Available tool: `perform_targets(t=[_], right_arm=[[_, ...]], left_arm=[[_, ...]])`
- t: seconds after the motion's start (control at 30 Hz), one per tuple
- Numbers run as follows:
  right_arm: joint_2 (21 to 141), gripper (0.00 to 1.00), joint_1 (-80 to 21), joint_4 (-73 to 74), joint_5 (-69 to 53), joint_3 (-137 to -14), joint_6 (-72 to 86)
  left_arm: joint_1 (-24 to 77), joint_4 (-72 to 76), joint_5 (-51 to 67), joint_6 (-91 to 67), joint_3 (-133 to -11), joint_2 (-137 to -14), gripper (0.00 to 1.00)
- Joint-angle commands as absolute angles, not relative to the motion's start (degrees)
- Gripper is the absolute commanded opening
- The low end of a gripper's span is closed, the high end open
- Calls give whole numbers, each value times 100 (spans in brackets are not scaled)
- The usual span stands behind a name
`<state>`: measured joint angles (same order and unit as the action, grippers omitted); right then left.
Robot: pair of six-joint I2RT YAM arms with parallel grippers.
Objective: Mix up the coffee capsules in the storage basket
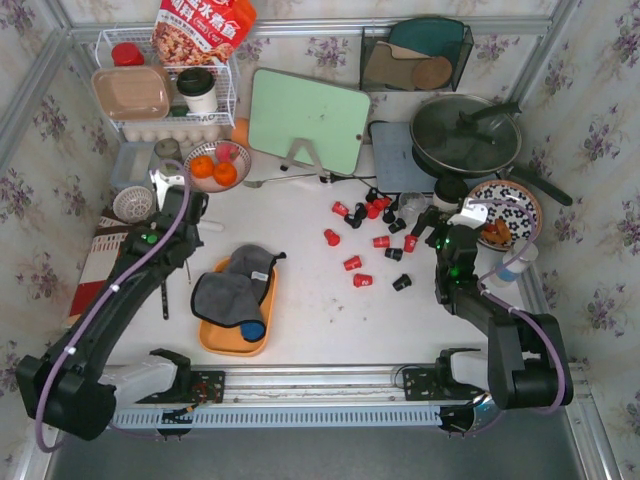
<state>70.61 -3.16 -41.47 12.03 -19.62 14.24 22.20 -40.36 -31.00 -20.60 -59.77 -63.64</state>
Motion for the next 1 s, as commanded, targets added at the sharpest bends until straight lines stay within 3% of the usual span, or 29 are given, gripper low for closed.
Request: perform_targets(t=[0.0,0.23,0.3,0.4,0.53,0.8,0.97], right_arm=[[7127,100,-312,-4181,1129,-2073,1420],[7125,100,-310,-4202,1060,-2105,1478],[7153,100,-304,-4144,1093,-2139,1497],[7139,100,-309,-4140,1099,-2124,1503],[7117,100,-304,-4182,1090,-2097,1504],[7139,100,-306,-4166,1140,-2103,1468],[7133,100,-308,-4166,1126,-2101,1465]], left_arm=[[1771,-3266,-2908,-1503,-6170,-6770,0],[1841,-3381,-1157,-2407,-7273,-7826,0],[2129,-3210,-1211,-2130,-7617,-8215,0],[2585,-3038,-1579,-1109,-8273,-8934,0],[2704,-2707,-938,194,-8963,-9748,0],[2843,-1873,209,3976,-9021,-10959,0],[2936,-1329,-174,5396,-9376,-11892,0]])
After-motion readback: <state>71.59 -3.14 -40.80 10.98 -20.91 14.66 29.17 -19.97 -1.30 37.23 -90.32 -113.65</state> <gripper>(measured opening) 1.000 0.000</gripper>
